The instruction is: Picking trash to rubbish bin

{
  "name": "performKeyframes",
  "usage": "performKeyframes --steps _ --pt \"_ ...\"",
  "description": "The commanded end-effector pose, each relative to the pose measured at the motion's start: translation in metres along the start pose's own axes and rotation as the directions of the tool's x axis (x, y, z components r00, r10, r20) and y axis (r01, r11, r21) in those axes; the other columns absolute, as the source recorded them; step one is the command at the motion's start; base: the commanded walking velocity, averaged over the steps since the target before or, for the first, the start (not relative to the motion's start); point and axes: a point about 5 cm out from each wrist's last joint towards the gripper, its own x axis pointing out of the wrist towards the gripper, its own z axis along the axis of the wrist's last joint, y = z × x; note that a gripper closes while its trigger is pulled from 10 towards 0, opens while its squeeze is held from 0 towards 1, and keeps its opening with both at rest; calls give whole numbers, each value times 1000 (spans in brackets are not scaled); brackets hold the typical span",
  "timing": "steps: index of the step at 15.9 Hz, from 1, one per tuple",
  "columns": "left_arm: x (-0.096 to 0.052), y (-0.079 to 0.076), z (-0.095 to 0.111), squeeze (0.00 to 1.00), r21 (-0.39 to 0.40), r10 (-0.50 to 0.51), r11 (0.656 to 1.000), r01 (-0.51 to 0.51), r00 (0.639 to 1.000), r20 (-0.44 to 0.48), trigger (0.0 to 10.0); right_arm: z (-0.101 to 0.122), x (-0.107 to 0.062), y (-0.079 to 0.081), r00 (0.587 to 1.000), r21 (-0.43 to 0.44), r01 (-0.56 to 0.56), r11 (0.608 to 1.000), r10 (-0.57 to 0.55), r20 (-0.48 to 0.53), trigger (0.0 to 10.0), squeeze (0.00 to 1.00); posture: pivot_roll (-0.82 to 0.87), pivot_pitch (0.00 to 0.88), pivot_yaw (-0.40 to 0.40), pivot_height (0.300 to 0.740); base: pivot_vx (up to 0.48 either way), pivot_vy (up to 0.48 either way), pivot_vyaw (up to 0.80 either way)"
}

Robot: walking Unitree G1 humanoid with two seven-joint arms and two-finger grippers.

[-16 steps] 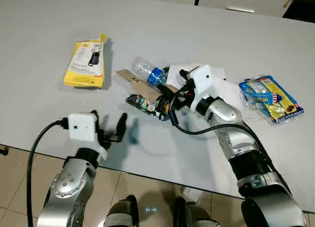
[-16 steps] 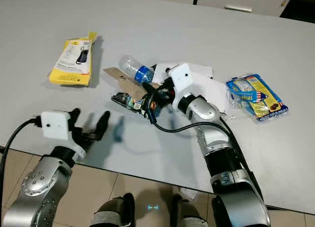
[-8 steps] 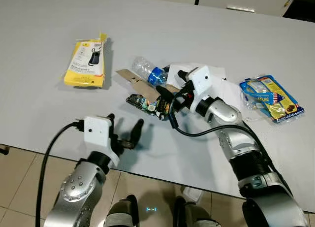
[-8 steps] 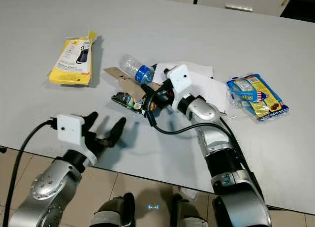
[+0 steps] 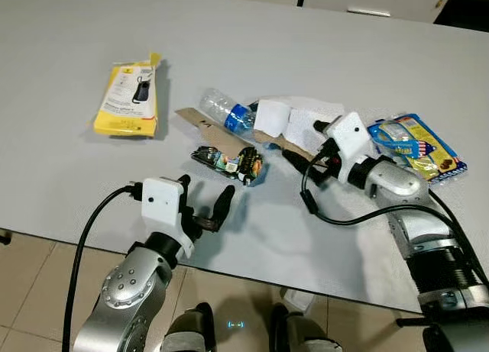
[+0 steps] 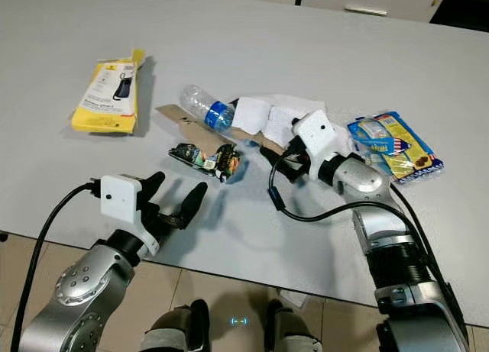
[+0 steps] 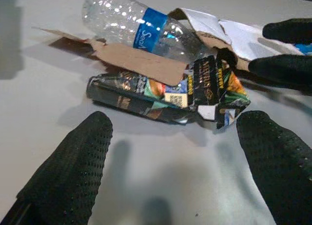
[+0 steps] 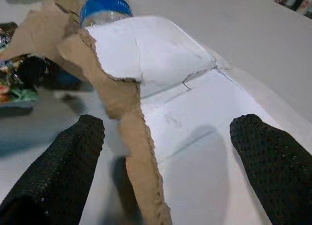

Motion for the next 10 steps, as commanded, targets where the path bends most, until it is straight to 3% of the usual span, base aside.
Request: performKeyframes --steps 1,6,10 --pt "-1 -1 -4 0 -4 -16 1000 16 1000 -24 10000 0 -3 2 1000 -26 -4 1000 4 -16 10000 0 10 261 10 740 0 0 0" --pt "-8 -5 -7 0 -24 -51 998 50 997 -52 10000 -13 -4 9 995 -107 -58 993 49 -86 10000 0 1 270 1 740 0 0 0" --pt "-12 -30 -9 0 -82 -235 970 229 968 -86 10000 -15 -6 7 994 -124 -51 991 39 -101 10000 0 -6 275 -1 740 0 0 0"
